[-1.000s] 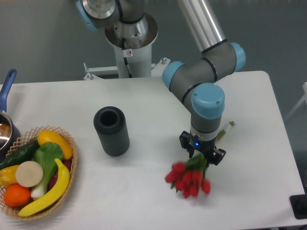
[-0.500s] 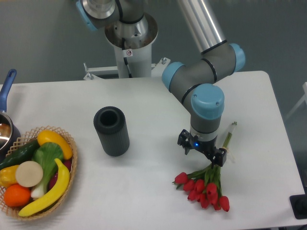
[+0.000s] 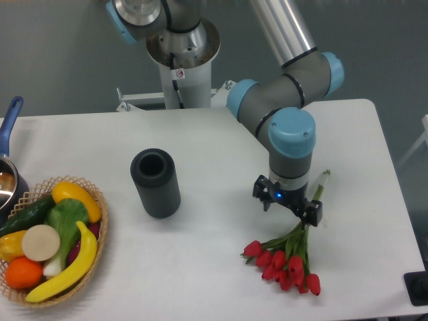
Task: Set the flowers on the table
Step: 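Raise the open gripper away from the laid-down tulips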
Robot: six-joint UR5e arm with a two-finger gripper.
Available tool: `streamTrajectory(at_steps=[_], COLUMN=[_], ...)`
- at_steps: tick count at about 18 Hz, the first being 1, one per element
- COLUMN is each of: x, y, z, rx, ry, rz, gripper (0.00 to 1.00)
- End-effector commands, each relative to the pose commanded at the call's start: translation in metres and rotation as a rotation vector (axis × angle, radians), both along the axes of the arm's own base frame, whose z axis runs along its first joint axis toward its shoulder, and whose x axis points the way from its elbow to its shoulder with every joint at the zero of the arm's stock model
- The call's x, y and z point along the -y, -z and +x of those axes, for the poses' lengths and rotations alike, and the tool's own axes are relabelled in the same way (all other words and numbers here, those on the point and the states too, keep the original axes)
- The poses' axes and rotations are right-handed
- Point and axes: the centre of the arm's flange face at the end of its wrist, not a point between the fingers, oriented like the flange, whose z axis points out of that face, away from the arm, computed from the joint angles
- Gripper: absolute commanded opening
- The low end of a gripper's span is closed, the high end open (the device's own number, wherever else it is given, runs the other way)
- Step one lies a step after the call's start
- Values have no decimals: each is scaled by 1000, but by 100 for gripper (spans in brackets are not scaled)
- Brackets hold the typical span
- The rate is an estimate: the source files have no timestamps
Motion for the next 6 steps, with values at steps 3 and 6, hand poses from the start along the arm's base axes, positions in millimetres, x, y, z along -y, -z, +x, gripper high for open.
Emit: streamTrajectory(at_steps=[3, 6], x=[5, 5], y=[-1, 2], z=[-10, -8], rx=[-5, 1], ry=[-13, -13], rz=[5, 2], gripper=[100, 100])
